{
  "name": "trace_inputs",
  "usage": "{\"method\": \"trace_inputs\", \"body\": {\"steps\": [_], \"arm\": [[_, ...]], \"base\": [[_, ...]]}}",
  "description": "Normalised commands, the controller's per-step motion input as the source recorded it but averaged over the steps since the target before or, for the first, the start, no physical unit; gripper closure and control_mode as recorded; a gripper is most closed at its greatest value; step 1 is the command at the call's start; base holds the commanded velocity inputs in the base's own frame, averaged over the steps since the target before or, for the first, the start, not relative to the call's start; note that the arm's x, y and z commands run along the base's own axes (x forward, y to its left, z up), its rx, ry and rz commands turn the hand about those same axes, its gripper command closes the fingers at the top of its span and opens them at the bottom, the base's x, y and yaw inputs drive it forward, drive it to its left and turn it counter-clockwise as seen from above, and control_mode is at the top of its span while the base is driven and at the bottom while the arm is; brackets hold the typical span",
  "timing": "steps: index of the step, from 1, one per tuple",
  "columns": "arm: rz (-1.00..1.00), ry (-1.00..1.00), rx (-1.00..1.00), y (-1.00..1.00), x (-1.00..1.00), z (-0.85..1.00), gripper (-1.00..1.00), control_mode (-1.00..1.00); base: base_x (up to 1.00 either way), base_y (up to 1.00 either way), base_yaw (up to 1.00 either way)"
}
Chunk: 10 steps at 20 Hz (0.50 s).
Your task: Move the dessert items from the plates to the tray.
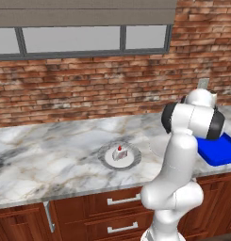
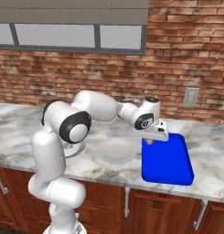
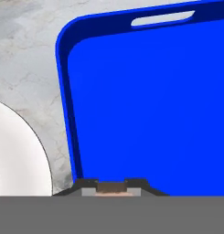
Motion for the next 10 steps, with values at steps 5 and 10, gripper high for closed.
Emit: {"method": "trace_inputs", "body": {"steps": [5,10], "arm": [[0.00,0.00,0.02,-0.53,0.16,-0.15,1.00,-1.00],[0.00,0.00,0.04,-0.53,0.15,-0.28,1.00,-1.00]], "base": [[0.00,0.00,0.00],[0.00,0.00,0.00]]}}
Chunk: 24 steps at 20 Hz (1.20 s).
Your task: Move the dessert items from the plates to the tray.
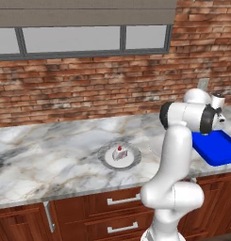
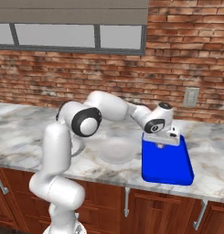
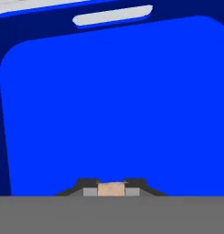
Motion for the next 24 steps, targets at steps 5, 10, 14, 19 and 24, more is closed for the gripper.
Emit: {"method": "trace_inputs", "body": {"steps": [5,10,14,19,24], "arm": [[0.00,0.00,0.01,-0.37,0.03,-0.34,1.00,-1.00],[0.00,0.00,0.00,-0.07,0.00,-0.24,-1.00,-1.00],[0.00,0.00,0.00,0.00,0.00,0.00,-1.00,-1.00],[0.00,0.00,0.00,0.00,0.00,0.00,-1.00,-1.00],[-0.01,-0.08,-0.03,0.17,-0.03,0.21,-1.00,-1.00]], "base": [[0.00,0.00,0.00],[0.00,0.00,0.00],[0.00,0.00,0.00],[0.00,0.00,0.00],[0.00,0.00,0.00]]}}
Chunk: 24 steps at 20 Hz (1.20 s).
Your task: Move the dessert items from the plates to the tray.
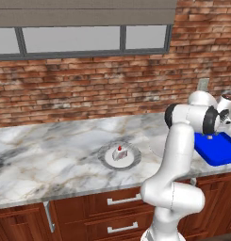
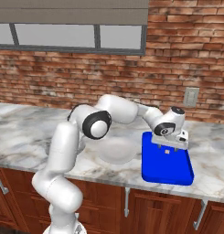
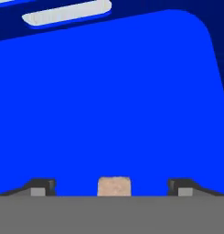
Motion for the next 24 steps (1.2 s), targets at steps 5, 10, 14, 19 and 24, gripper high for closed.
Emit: {"method": "trace_inputs", "body": {"steps": [5,10,14,19,24], "arm": [[-0.01,-0.18,-0.10,0.67,-0.18,0.37,-1.00,-1.00],[-0.03,-0.10,-0.08,0.77,-0.40,0.28,-1.00,-1.00],[0.00,0.00,-0.03,0.96,-0.71,0.00,-1.00,-1.00],[0.00,0.00,0.00,0.89,-0.62,0.07,-1.00,-1.00],[0.00,0.03,0.00,0.98,-0.28,0.20,-1.00,-1.00]], "base": [[0.00,0.00,0.00],[0.00,0.00,0.00],[0.00,0.00,0.00],[0.00,0.00,0.00],[0.00,0.00,0.00]]}}
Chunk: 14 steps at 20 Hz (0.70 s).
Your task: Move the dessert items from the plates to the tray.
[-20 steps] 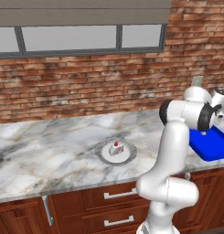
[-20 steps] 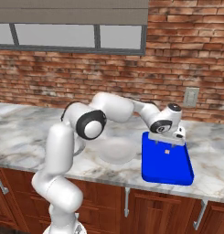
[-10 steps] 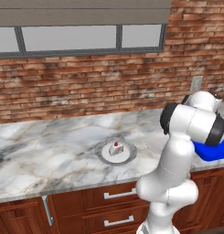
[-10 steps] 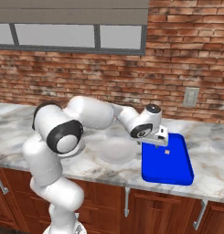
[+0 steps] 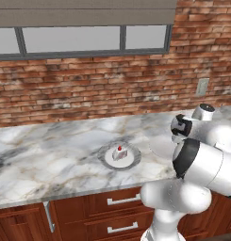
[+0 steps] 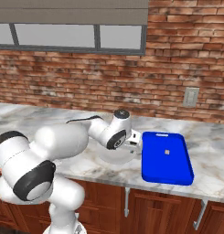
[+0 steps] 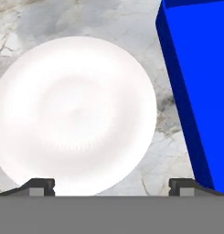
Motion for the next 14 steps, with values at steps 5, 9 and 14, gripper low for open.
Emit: {"method": "trace_inputs", "body": {"steps": [5,9,14], "arm": [[0.01,0.12,0.00,0.99,0.04,0.20,-1.00,-1.00],[0.09,0.17,-0.01,0.99,0.02,0.15,-1.00,-1.00],[0.07,0.17,0.00,0.92,0.06,0.26,-1.00,-1.00]], "base": [[0.00,0.00,0.00],[0.00,0.00,0.00],[0.00,0.00,0.00]]}}
